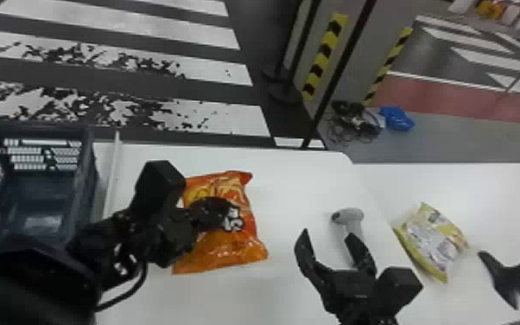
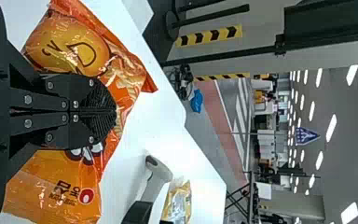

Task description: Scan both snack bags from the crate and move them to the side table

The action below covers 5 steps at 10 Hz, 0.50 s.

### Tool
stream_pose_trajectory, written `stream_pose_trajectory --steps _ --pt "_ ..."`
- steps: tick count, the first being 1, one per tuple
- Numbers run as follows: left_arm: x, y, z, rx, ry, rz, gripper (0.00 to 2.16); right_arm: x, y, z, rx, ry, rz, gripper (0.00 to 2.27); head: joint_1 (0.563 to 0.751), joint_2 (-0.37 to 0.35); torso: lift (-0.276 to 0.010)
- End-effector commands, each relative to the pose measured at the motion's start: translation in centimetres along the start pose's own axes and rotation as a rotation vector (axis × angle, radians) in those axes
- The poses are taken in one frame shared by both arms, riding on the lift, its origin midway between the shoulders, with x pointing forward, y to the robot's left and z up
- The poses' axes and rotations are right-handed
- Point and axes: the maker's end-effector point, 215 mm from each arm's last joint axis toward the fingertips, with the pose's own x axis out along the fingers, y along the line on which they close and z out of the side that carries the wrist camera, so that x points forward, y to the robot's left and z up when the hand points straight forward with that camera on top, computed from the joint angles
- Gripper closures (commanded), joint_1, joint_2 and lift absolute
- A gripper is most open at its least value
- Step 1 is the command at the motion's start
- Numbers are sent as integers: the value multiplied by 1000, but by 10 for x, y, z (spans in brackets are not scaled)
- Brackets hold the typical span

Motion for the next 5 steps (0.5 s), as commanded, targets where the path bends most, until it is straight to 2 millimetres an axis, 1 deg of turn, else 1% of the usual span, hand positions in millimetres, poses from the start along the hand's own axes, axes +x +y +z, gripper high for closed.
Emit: stream_pose_trajectory --steps 1,2,3,4,5 --pt "17 -27 -28 -2 53 -19 2138 0 -5 4 9 -8 -10 73 695 -350 -99" --pt "26 -38 -45 9 78 -15 2138 0 -7 4 6 -9 -11 73 695 -350 -99" --pt "35 -47 -57 7 88 -15 2138 0 -7 4 9 -9 -12 73 695 -350 -99" --pt "44 -58 -64 23 86 -17 2138 0 -7 4 10 -9 -12 73 695 -350 -99" --pt "51 -63 -68 21 81 -20 2138 0 -7 4 12 -9 -13 73 695 -350 -99"
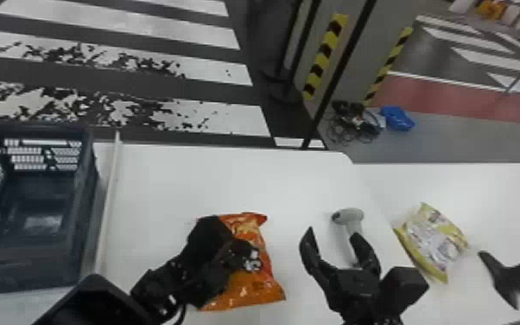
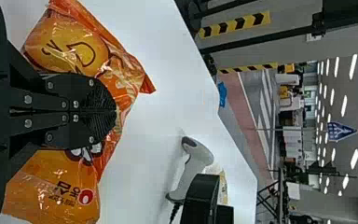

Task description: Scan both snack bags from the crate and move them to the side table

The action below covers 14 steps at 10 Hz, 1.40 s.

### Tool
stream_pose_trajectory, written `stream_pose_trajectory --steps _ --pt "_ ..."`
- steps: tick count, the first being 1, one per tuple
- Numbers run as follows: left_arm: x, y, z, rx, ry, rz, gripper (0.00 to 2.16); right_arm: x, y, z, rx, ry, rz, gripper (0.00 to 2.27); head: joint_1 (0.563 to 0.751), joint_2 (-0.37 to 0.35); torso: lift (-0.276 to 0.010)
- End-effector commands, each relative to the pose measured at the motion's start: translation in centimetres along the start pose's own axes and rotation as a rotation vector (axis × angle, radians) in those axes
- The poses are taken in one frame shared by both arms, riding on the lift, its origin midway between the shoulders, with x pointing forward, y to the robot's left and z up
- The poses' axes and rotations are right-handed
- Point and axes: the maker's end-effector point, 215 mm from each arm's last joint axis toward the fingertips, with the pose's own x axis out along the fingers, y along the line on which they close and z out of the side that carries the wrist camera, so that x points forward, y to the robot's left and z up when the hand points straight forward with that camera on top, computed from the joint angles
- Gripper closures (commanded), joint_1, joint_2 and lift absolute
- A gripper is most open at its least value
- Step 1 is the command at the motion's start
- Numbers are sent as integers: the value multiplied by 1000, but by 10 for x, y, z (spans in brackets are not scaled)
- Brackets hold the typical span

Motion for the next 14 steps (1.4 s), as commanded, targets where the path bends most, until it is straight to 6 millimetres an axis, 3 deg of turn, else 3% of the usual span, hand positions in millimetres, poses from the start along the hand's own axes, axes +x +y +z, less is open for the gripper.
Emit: stream_pose_trajectory --steps 1,3,5,6,7,10,12,14 --pt "6 -7 0 -6 -11 -13 2064 -2 0 -1 0 2 -1 73 695 -350 -99" --pt "6 -9 5 -17 -32 -3 -2 -2 0 0 2 -1 0 73 695 -350 -99" --pt "4 -6 3 -19 -32 15 29 -2 1 2 2 -6 1 73 695 -350 -99" --pt "0 -2 10 -28 -52 28 29 -3 1 2 1 -4 1 73 695 -350 -99" --pt "-10 4 32 -24 -110 39 33 -4 0 2 0 -4 0 73 695 -350 -99" --pt "-77 67 59 -60 -209 166 36 -4 3 2 2 -2 7 66 695 -350 -99" --pt "-121 111 56 -90 -235 263 36 -5 11 5 2 -2 27 53 695 -350 -99" --pt "-168 159 46 -140 -269 373 39 -9 25 -5 24 72 62 53 695 -350 -99"
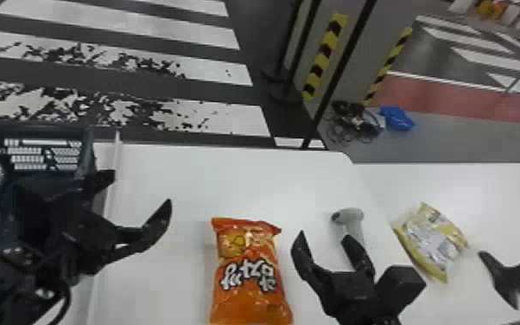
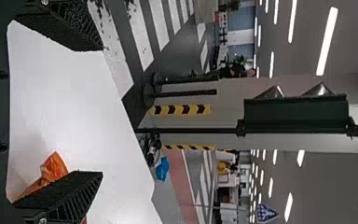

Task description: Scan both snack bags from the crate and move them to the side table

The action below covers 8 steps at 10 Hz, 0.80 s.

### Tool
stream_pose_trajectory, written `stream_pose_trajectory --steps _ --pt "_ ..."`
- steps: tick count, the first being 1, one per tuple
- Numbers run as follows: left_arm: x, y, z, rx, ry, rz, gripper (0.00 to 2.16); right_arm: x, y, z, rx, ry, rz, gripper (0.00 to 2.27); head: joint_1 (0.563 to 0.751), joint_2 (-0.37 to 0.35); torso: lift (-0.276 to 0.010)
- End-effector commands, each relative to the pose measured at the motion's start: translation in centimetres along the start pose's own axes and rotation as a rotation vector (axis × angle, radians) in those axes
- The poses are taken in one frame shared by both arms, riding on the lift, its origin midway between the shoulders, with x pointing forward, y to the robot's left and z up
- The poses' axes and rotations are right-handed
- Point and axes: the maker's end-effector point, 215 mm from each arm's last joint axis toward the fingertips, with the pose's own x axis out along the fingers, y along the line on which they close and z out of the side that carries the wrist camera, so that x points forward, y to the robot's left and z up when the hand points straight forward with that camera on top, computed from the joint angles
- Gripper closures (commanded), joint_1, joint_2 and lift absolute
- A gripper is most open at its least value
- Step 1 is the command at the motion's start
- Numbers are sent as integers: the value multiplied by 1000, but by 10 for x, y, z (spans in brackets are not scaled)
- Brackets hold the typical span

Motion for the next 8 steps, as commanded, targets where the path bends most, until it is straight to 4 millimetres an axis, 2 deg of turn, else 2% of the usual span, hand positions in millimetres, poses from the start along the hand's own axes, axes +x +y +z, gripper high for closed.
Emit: stream_pose_trajectory --steps 1,3,4,5,7,8 --pt "-24 41 7 -21 -37 80 39 -2 11 -9 23 73 30 53 695 -332 -99" --pt "-59 91 8 -45 -75 181 43 -5 24 -20 38 188 79 53 695 -246 -99" --pt "-75 106 12 -63 -106 209 66 -12 29 -32 59 271 106 53 695 -197 -99" --pt "-92 118 8 -72 -115 237 70 -22 38 -50 124 371 147 56 695 -151 -99" --pt "-123 140 0 -101 -140 294 80 -41 45 -67 203 504 179 63 695 -84 -99" --pt "-132 147 -4 -111 -136 309 80 -46 47 -67 237 535 201 70 695 -52 -99"
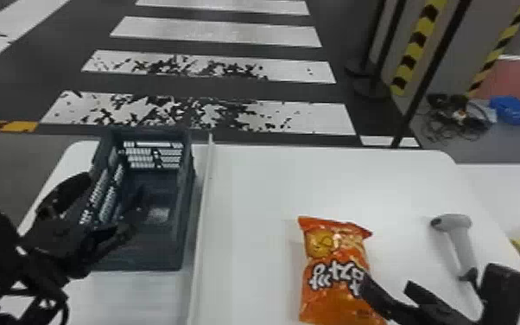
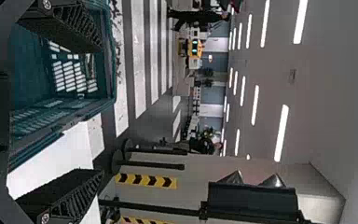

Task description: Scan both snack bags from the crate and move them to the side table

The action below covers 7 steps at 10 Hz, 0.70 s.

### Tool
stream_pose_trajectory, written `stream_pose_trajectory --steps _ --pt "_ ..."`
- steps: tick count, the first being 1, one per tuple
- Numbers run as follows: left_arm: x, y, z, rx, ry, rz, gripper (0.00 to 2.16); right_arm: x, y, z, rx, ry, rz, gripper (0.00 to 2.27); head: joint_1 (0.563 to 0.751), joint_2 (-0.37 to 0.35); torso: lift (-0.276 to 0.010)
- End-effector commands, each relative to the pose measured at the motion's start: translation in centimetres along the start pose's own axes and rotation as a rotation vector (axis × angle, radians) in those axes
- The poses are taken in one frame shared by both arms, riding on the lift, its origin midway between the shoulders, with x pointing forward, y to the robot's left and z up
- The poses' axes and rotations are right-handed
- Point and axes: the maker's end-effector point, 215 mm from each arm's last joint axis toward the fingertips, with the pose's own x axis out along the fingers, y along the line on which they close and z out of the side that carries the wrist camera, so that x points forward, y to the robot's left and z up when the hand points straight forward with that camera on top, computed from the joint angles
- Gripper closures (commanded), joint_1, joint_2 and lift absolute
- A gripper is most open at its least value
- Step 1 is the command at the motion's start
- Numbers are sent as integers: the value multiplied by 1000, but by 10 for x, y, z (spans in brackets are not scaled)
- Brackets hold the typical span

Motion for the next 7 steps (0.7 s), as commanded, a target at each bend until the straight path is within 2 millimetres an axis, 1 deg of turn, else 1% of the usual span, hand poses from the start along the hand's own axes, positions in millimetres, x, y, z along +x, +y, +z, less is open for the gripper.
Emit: stream_pose_trajectory --steps 1,2,3,4,5,7 --pt "-8 12 -3 -11 3 20 83 -6 5 -16 81 92 57 66 695 -25 -99" --pt "-10 13 -5 -14 7 22 83 -12 12 -25 140 158 113 66 695 -12 -99" --pt "-10 13 -5 -16 7 22 83 -16 16 -22 185 177 155 66 695 15 -99" --pt "-9 12 -5 -18 7 19 83 -18 9 -21 189 177 146 66 695 26 -99" --pt "-9 12 -5 -20 6 20 83 -20 3 -19 193 172 135 66 695 21 -99" --pt "-9 10 -7 -24 8 13 83 -18 -11 -25 222 185 123 63 695 3 -99"
